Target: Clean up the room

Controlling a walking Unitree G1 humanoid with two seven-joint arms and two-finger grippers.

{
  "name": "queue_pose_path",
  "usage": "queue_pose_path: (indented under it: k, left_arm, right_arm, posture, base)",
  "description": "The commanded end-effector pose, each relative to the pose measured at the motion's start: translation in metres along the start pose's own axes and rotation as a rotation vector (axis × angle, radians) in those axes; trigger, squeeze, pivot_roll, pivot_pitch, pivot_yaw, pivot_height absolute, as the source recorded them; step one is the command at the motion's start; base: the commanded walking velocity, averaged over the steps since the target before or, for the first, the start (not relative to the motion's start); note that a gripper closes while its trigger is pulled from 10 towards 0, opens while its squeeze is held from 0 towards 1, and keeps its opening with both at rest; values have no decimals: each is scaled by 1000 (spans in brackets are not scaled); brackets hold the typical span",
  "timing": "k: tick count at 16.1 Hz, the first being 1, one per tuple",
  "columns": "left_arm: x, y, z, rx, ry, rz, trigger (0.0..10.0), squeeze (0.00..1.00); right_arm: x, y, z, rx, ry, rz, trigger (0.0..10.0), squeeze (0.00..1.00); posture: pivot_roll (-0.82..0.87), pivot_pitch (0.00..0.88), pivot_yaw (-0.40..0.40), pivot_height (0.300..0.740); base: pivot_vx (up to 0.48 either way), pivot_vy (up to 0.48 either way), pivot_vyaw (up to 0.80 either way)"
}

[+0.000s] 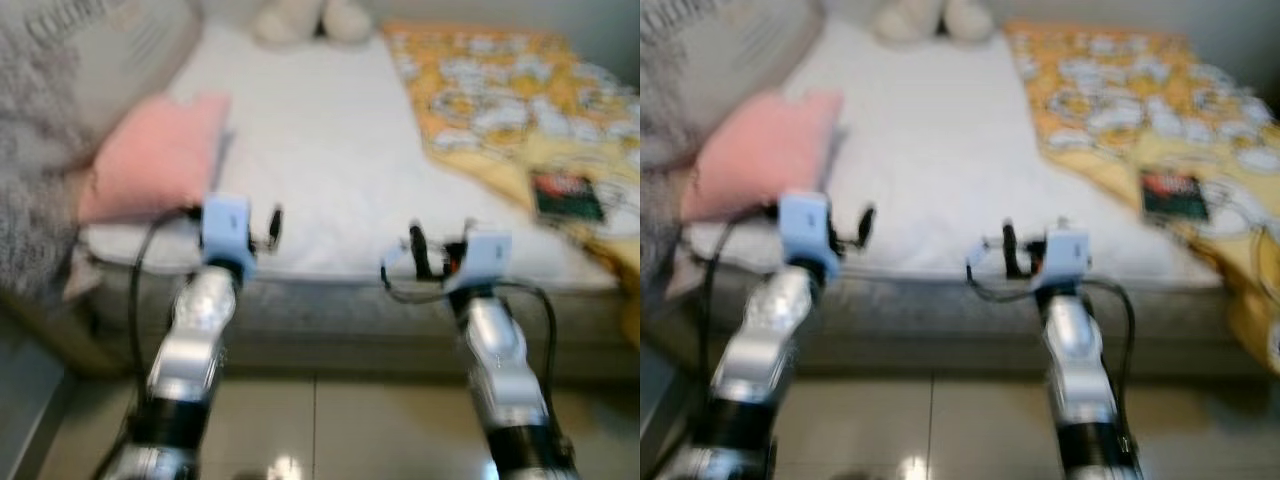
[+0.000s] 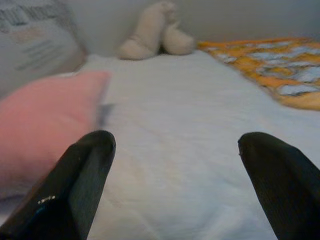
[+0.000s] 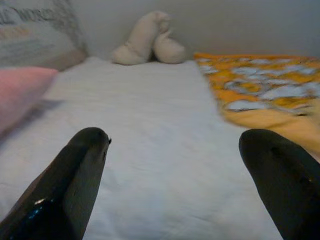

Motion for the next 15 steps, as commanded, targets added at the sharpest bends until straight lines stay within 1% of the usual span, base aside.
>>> queue_pose_path:
  k: [1, 2, 3, 4, 5, 6, 9, 10, 12, 14, 15]
  left_arm:
    - [-3, 7, -4, 16, 0, -24, 10000, 0]
    - [-4, 8, -2, 33, 9, -23, 10000, 0]
    - [-4, 8, -2, 53, 14, -17, 10000, 0]
    - [-4, 8, -1, 58, 16, -17, 10000, 0]
    - [-5, 9, 0, 42, 16, -21, 10000, 0]
    - [-5, 10, -1, 30, 11, -29, 10000, 1000]
    - [-7, 12, -1, 23, 0, -34, 10000, 1000]
    - [-8, 12, 0, 22, 9, -33, 10000, 1000]
    - [-9, 8, 8, 47, 59, -8, 10000, 1000]
    - [-9, -2, 19, 104, 123, 50, 10000, 1000]
    - [-9, -6, 20, 116, 130, 71, 10000, 1000]
  right_arm:
    - [0, 3, -5, 23, -5, -10, 10000, 0]
    - [0, 3, -5, 23, -4, -10, 10000, 0]
    - [0, 3, -5, 22, -3, -11, 10000, 0]
    - [0, 3, -5, 21, -1, -11, 10000, 0]
    - [0, 2, -5, 22, -2, -10, 10000, 0]
    - [0, 2, -5, 23, -4, -9, 10000, 0]
    - [-2, 2, -10, 7, -37, -10, 10000, 0]
    - [-2, 2, -12, -14, -57, -4, 10000, 1000]
    - [-3, 5, -15, -24, -71, -18, 10000, 1000]
    - [-4, 7, -20, -83, -94, -32, 10000, 1000]
    - [-5, 7, -22, -117, -102, -33, 10000, 1000]
  posture:
    - [-1, 0, 0, 740]
    - [-1, 0, -1, 740]
    - [-1, 0, -1, 740]
    - [1, 0, -2, 740]
    - [1, 0, -3, 740]
    - [3, 0, -4, 740]
    - [3, 0, -4, 740]
    - [2, 0, -4, 740]
    - [-1, 0, -3, 740]
    - [-1, 0, -1, 740]
    - [-2, 0, -3, 740]
  base:
    - [461, 0, 0]
    - [330, 349, 0]
    - [0, 472, 0]
    - [0, 480, 0]
    - [0, 480, 0]
    - [0, 480, 0]
    - [0, 0, 0]
    - [0, 0, 0]
    - [0, 0, 0]
    - [0, 0, 0]
    - [0, 0, 0]
Point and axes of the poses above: a point about 5 cm out from each wrist's last joint towards the gripper, its own x axis pointing back from the gripper into the wrist, its own y axis along the axis of the wrist's last joint, z = x × y, the point moved 3 cm from there along -x, pointing out of the wrist towards the gripper
